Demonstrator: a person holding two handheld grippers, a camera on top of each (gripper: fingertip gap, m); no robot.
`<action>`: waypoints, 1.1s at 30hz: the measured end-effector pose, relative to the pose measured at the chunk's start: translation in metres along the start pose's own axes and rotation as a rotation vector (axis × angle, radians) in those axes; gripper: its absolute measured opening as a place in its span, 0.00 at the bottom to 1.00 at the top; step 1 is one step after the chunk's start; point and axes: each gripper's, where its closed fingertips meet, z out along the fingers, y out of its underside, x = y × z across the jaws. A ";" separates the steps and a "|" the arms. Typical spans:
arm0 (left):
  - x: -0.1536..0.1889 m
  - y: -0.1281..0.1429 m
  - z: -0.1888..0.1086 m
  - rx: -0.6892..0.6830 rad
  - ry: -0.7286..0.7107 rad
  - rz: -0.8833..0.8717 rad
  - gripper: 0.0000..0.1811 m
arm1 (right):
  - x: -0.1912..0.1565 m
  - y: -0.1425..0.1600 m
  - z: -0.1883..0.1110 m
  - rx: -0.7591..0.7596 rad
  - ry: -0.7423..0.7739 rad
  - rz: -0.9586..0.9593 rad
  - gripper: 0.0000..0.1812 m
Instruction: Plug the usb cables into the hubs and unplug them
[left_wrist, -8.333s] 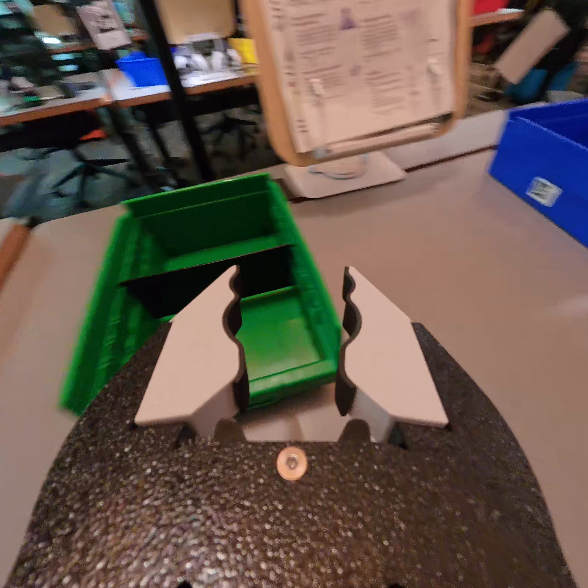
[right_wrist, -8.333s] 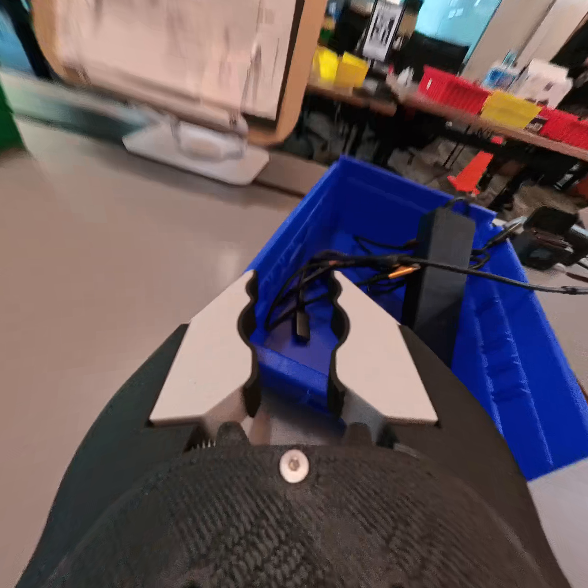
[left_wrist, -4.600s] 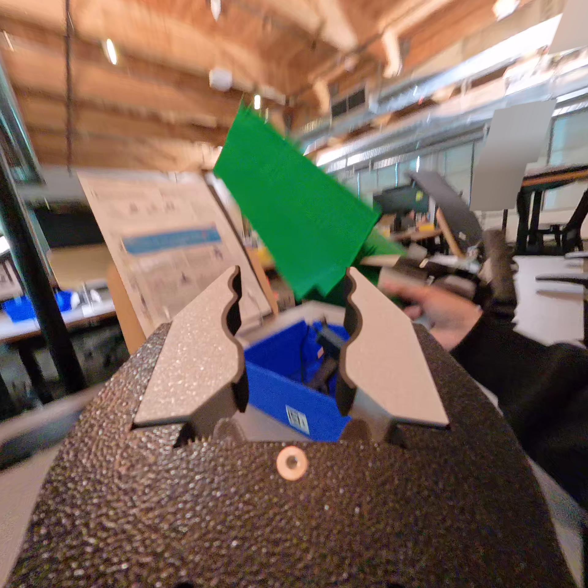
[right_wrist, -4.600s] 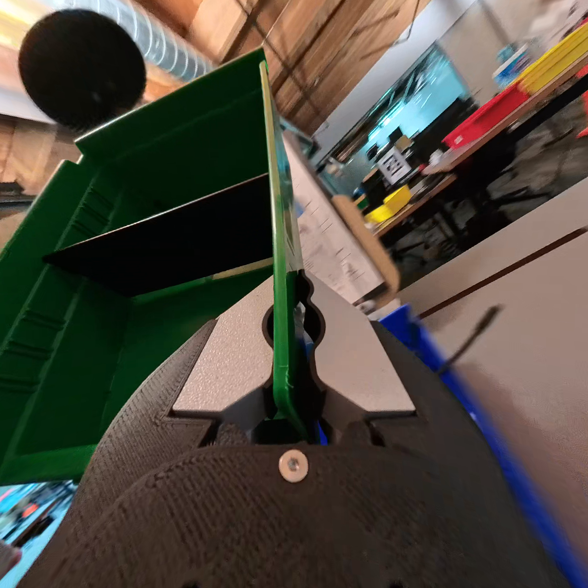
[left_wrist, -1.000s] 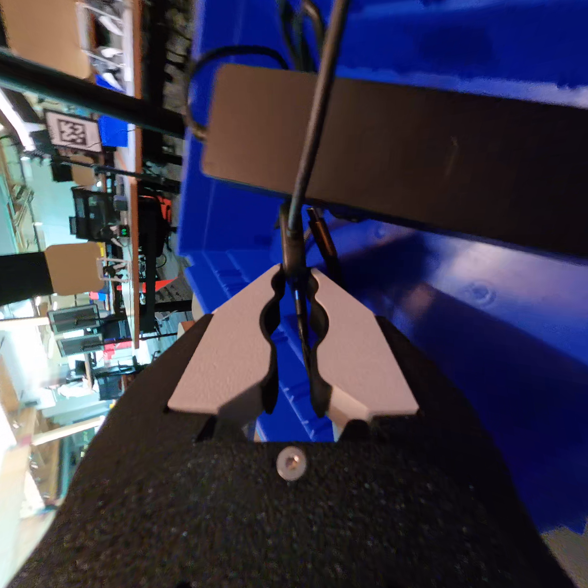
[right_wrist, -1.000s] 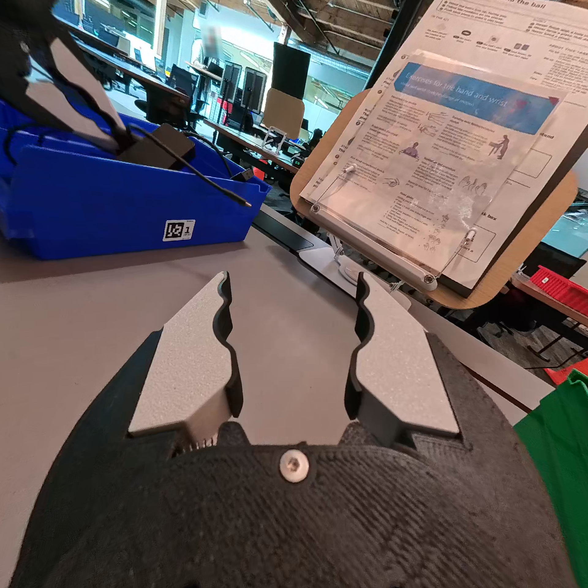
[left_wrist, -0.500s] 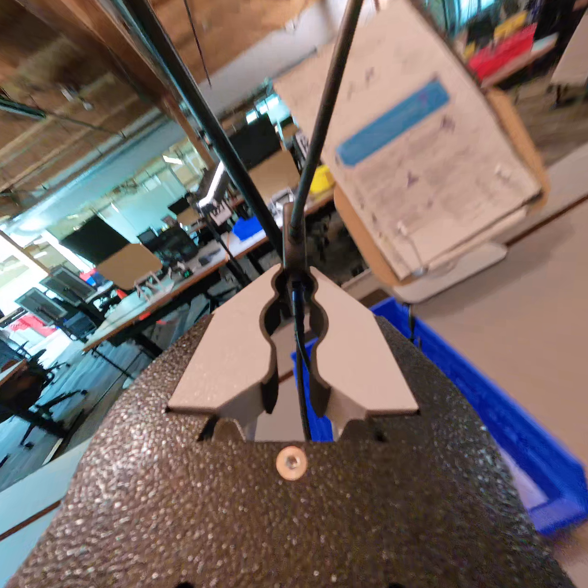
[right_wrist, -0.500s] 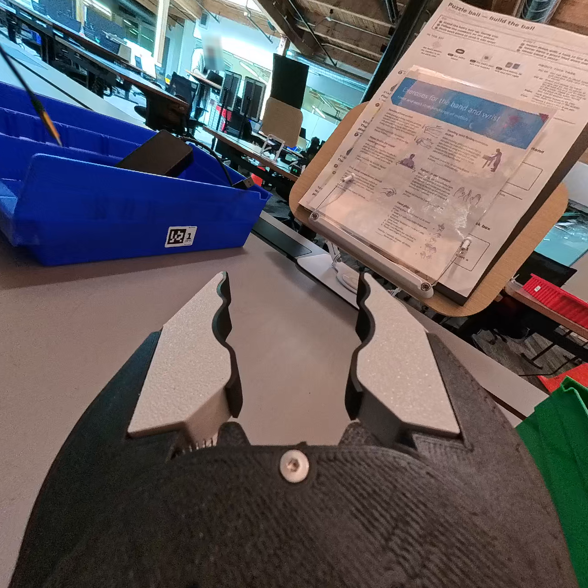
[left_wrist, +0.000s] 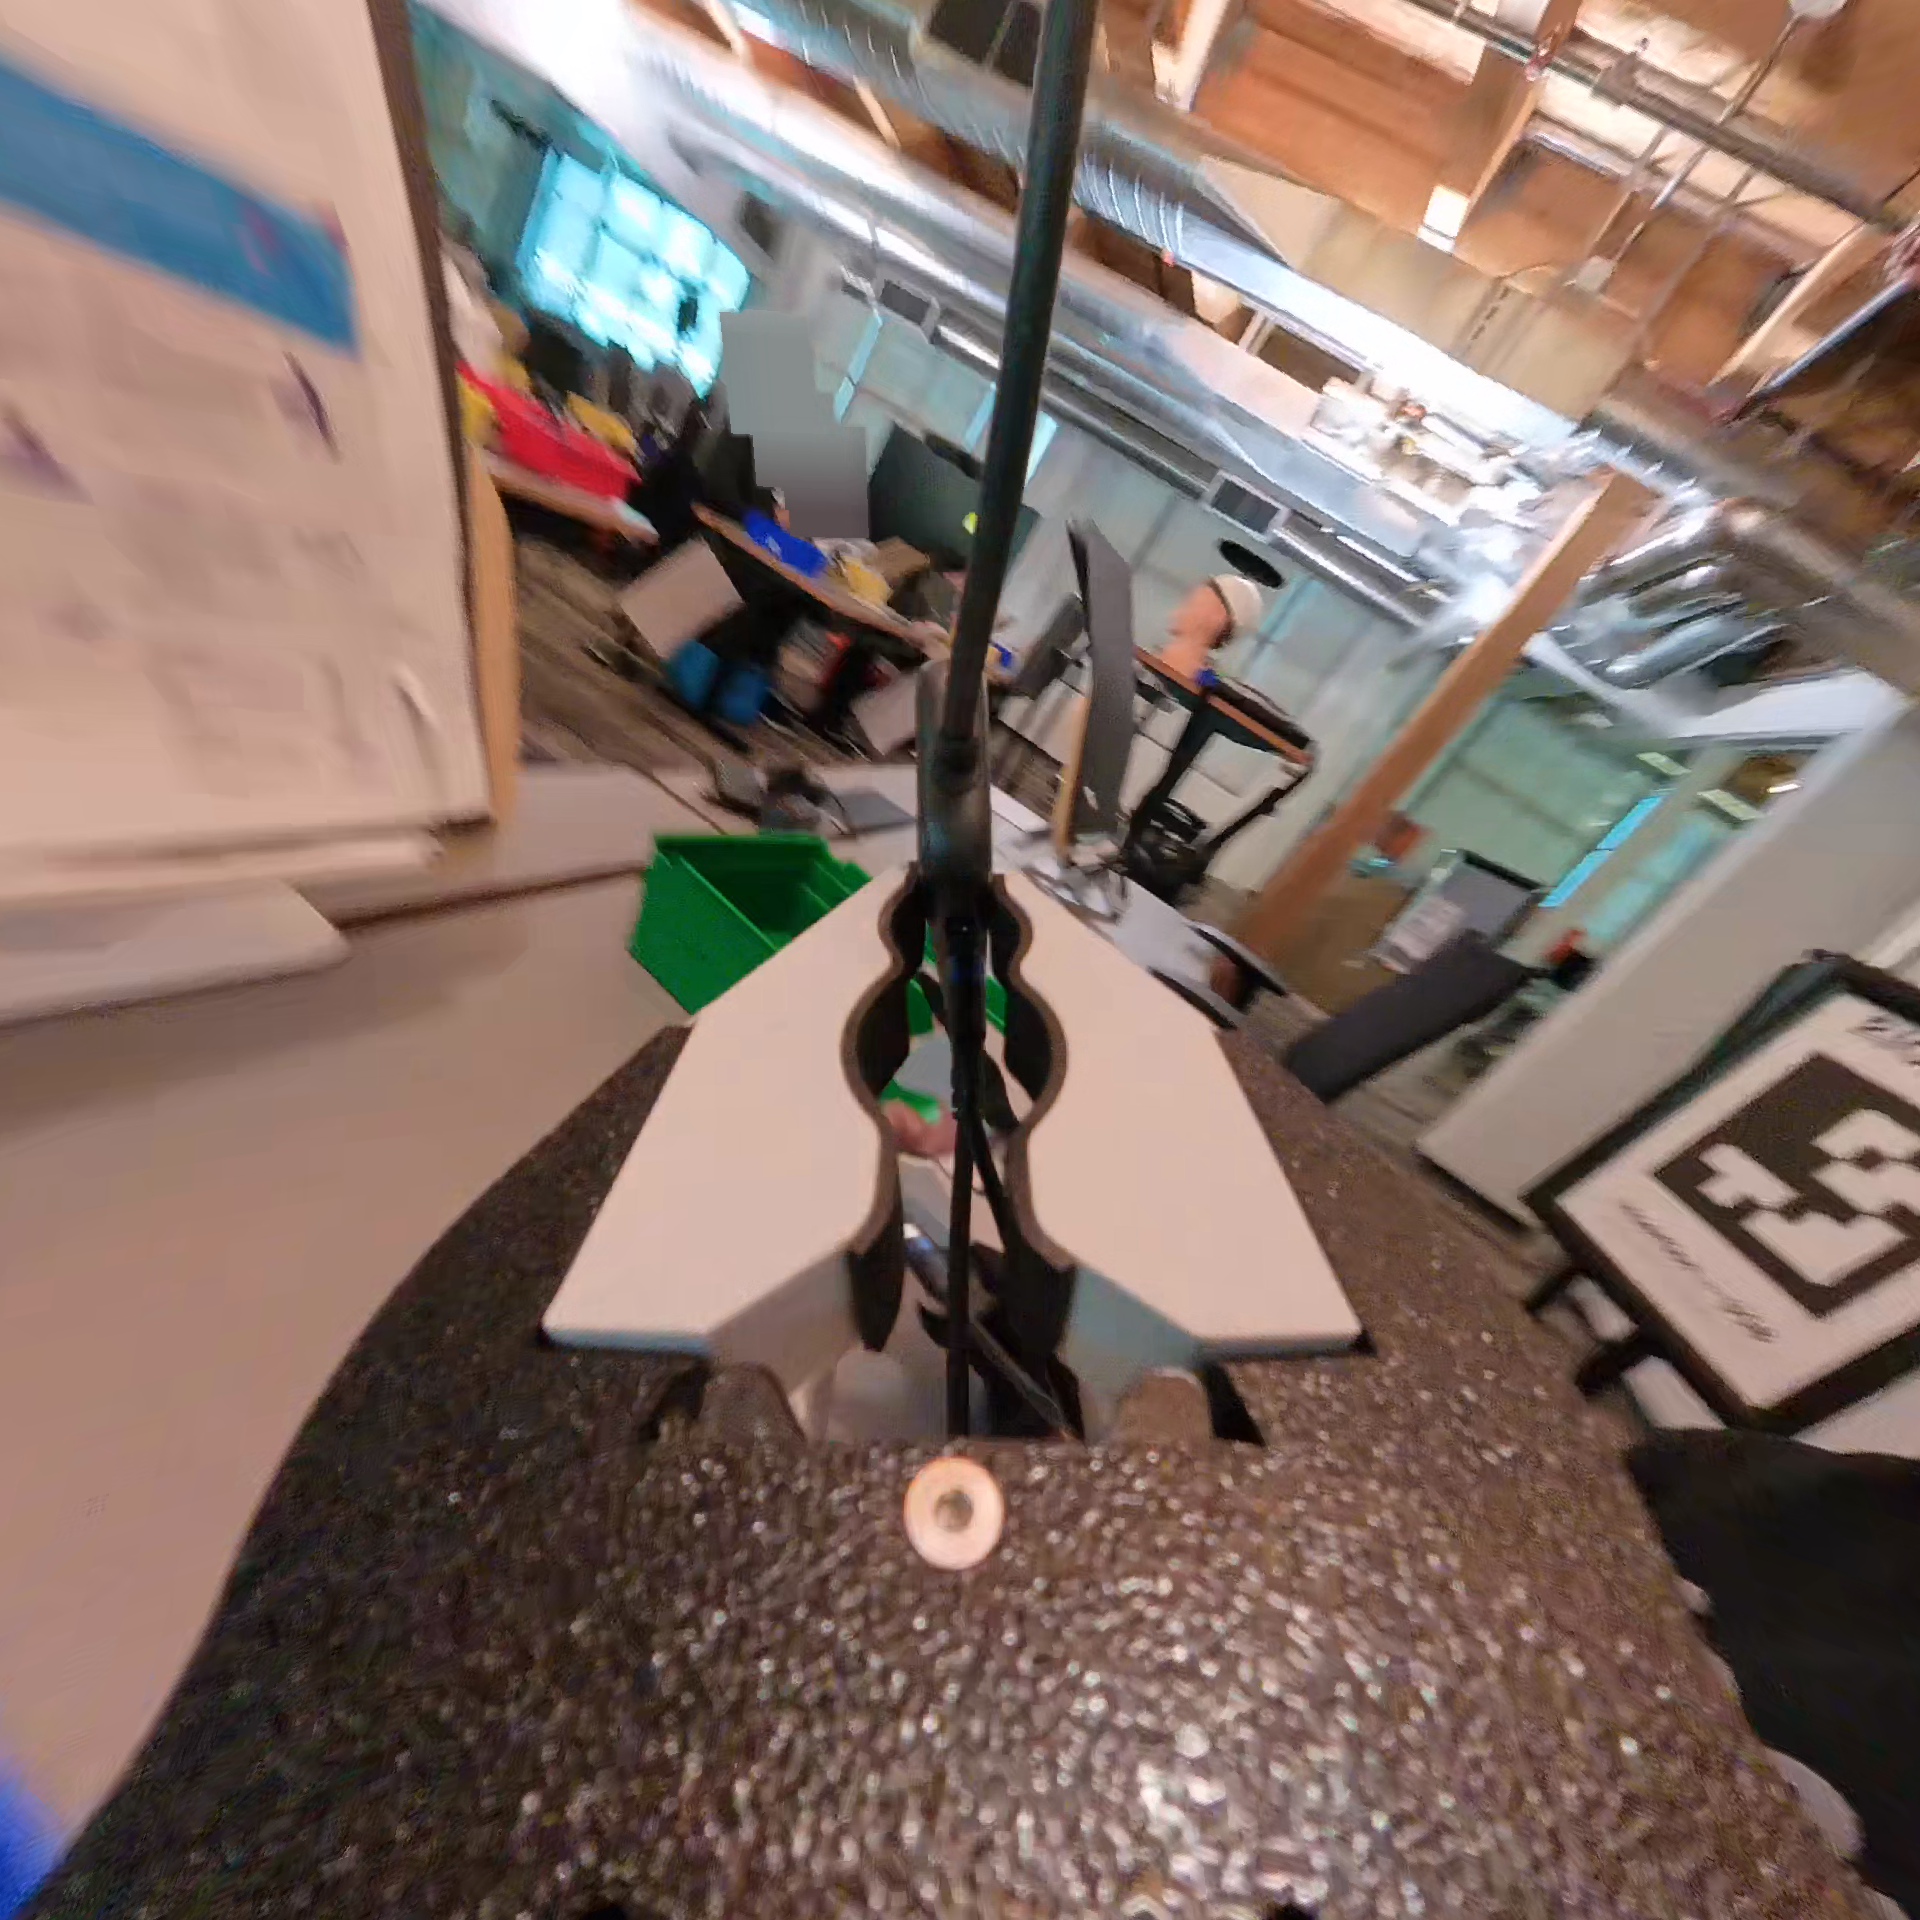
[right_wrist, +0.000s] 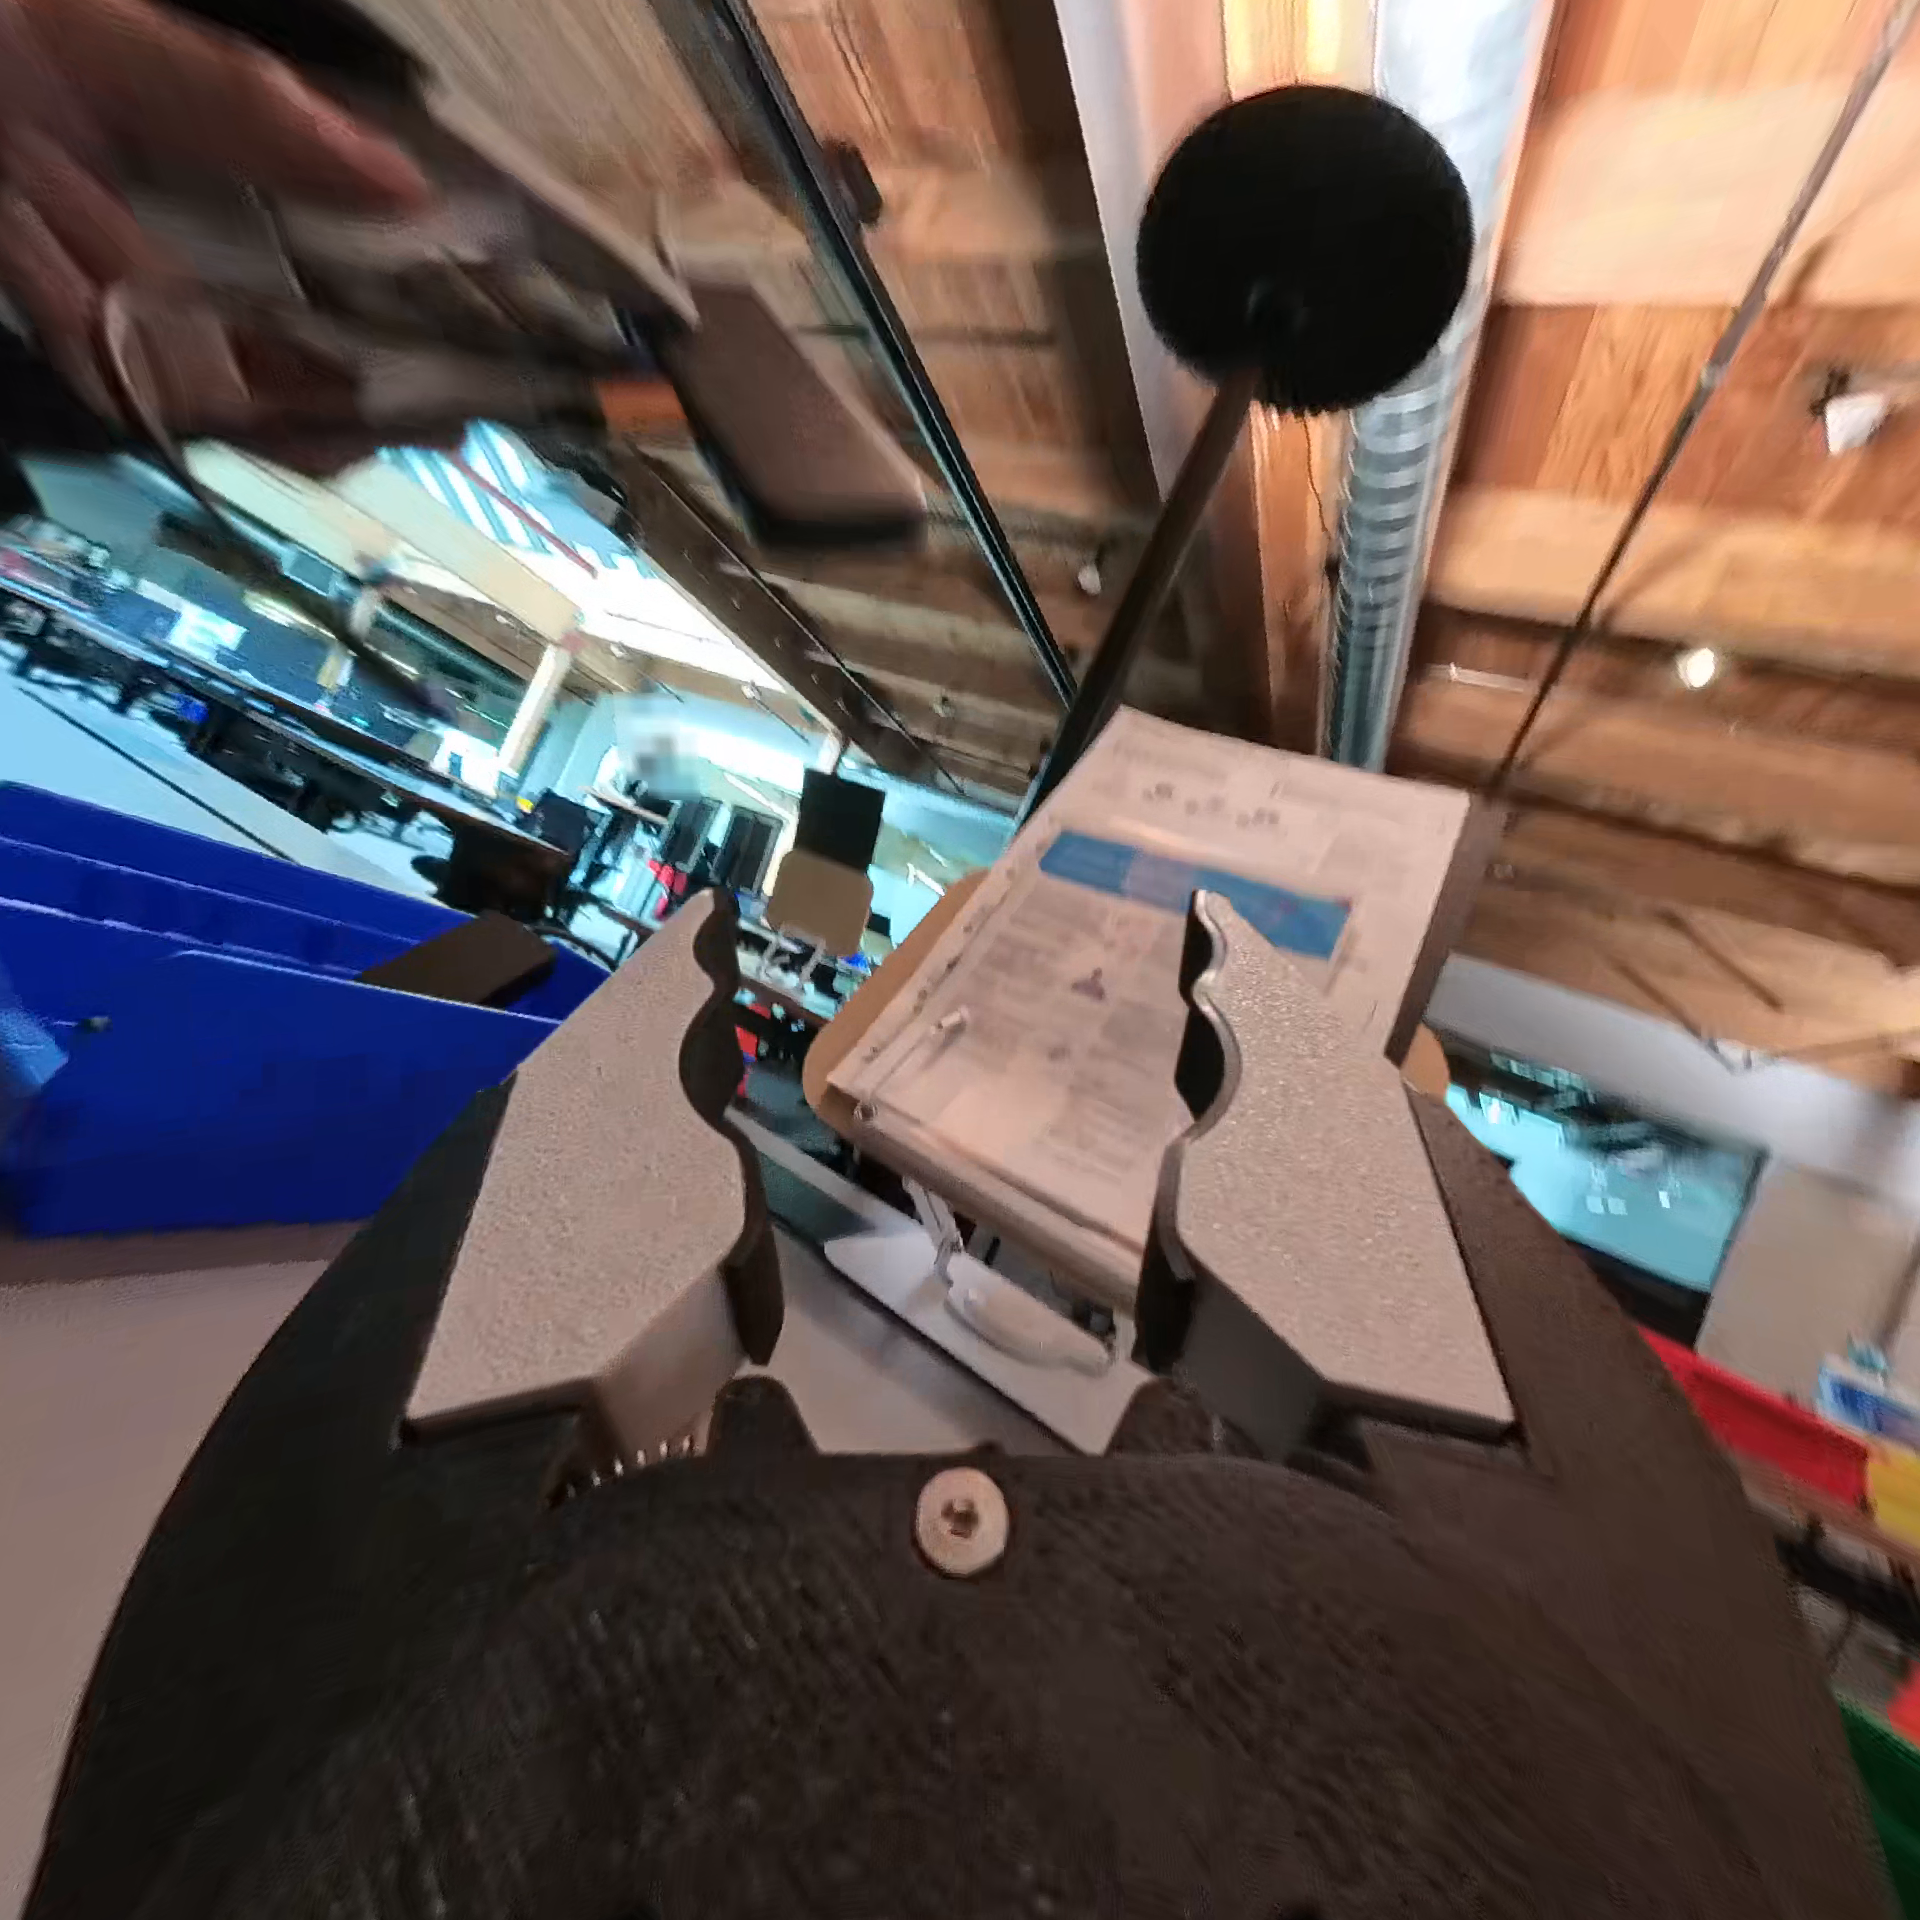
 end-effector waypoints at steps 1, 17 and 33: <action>-0.005 0.021 0.009 -0.032 0.026 -0.063 0.05 | -0.003 -0.007 -0.003 0.033 -0.021 -0.016 0.46; -0.049 0.138 0.066 -0.146 0.192 -0.494 0.05 | -0.027 0.014 -0.016 -0.033 -0.297 0.108 0.25; -0.052 0.142 0.065 -0.124 0.152 -0.367 0.11 | -0.022 0.009 -0.013 -0.080 -0.398 0.627 0.26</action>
